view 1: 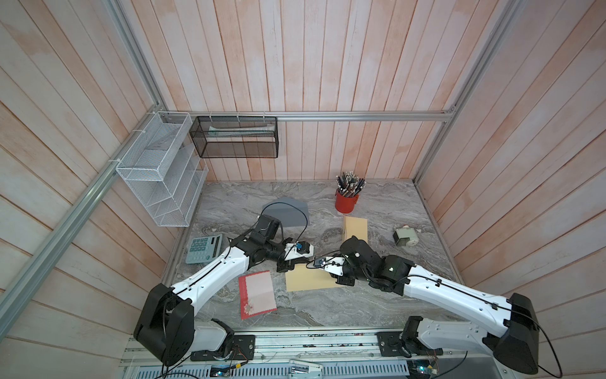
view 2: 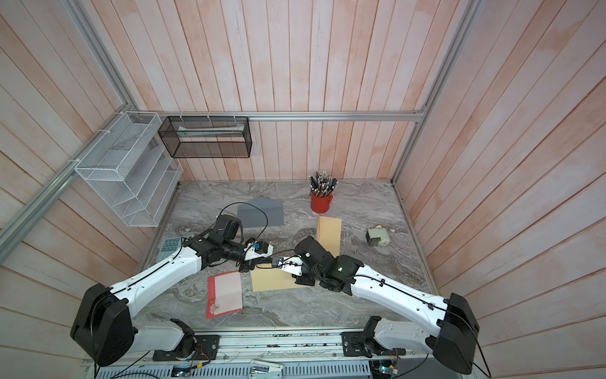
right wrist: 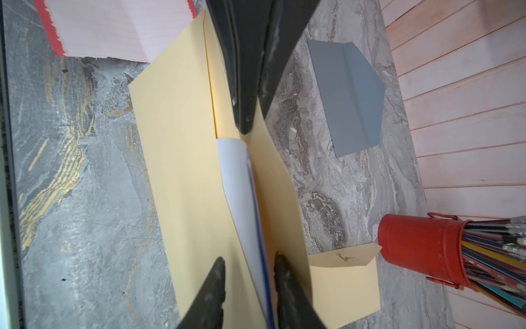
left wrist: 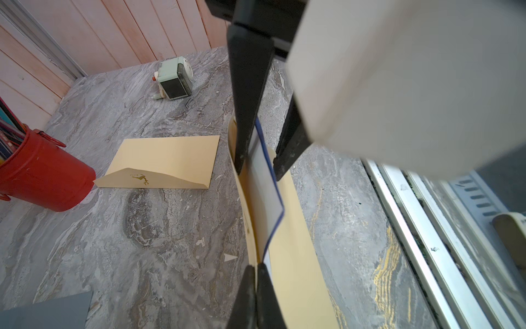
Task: Fold the letter paper in half and place it into the envelope
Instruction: Place the letter paper in the envelope.
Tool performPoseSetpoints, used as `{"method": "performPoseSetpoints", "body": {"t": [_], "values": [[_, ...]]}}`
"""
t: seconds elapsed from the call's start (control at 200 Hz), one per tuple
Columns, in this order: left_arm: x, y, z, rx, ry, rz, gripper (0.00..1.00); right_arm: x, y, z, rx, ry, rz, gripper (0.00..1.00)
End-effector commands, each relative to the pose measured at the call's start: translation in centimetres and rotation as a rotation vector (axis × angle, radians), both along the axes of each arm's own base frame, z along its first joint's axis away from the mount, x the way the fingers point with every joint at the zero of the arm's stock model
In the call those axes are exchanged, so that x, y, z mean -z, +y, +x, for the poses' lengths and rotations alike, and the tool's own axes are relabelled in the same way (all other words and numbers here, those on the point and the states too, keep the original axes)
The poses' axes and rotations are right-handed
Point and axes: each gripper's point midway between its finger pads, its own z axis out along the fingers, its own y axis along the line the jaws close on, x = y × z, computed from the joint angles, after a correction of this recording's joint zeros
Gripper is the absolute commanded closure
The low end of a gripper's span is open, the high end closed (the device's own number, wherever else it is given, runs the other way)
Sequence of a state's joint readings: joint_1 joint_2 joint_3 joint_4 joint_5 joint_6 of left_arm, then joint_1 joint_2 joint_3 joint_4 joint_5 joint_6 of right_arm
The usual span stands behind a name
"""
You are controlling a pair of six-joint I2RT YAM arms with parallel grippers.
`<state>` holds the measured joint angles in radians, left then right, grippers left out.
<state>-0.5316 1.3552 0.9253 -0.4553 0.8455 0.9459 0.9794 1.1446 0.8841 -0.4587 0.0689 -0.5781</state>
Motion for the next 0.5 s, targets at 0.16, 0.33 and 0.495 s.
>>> {"method": "performPoseSetpoints", "body": {"t": [0.16,0.33,0.495], "values": [[-1.6,-0.4,0.1,0.01,0.001,-0.039,1.0,-2.0,0.1,-0.5,0.002,-0.012,0.086,0.76],[-1.7,-0.4,0.1,0.009,0.001,-0.044,1.0,-1.9,0.4,-1.1,-0.022,0.013,0.095,0.95],[-1.6,-0.5,0.2,0.007,0.01,-0.043,1.0,-1.7,0.5,-1.3,-0.03,0.023,0.092,1.0]]}}
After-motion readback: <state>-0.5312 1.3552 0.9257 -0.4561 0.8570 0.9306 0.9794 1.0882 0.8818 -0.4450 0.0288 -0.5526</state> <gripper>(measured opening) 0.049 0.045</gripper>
